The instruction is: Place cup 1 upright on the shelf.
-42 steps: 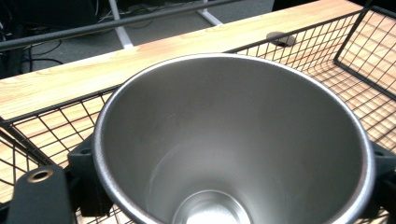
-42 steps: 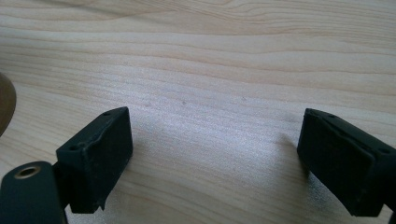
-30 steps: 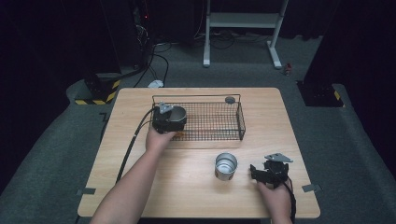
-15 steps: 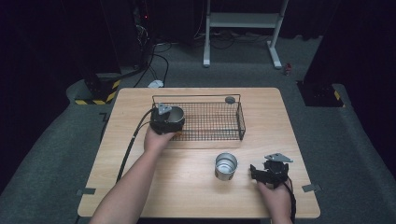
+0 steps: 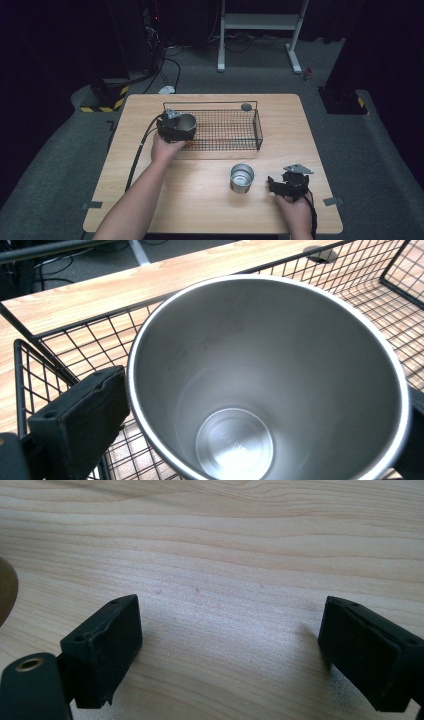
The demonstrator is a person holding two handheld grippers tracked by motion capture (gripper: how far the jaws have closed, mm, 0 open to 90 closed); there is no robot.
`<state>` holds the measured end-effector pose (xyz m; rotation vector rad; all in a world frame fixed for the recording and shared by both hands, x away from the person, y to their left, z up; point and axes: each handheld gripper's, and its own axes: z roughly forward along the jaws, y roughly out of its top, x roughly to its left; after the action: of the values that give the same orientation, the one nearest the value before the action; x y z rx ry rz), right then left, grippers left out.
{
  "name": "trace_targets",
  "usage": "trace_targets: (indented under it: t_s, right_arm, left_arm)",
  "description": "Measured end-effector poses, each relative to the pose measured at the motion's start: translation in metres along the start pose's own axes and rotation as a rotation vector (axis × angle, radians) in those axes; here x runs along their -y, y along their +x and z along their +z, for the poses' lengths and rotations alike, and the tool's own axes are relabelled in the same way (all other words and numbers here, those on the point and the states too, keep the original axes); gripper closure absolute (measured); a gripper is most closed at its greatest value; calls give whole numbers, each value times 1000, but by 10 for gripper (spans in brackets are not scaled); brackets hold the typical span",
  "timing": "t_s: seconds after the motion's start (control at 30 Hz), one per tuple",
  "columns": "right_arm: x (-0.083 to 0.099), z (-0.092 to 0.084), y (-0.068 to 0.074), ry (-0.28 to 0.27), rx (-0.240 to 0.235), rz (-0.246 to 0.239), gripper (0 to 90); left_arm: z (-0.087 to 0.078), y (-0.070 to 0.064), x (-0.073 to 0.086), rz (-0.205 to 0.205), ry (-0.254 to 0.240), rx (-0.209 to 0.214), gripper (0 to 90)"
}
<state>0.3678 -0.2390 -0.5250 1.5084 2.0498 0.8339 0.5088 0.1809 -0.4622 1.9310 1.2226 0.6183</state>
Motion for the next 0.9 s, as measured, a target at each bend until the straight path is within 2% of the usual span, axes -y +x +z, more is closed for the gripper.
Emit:
trace_targets:
  t_s: [0.13, 0.17, 0.27, 0.43, 0.53, 0.67, 0.9]
  right_arm:
    - [0, 0, 0, 0, 0, 0, 103]
    - [0, 0, 0, 0, 0, 0, 103]
    - [0, 0, 0, 0, 0, 0, 103]
    - [0, 0, 0, 0, 0, 0, 103]
    - [0, 0, 0, 0, 0, 0, 103]
    - [0, 0, 0, 0, 0, 0, 103]
    - [0, 0, 0, 0, 0, 0, 103]
  left_arm:
    - [-5, 0, -1, 15, -4, -5, 2]
    - [-7, 0, -1, 5, -10, 0, 2]
    - [-10, -1, -2, 11, -17, 5, 2]
    - [-14, -1, 0, -5, 0, 21, 1]
    - [-17, 0, 1, -1, 7, 18, 2]
    - [-23, -1, 2, 0, 6, 36, 1]
    - [-33, 2, 4, -2, -4, 28, 2]
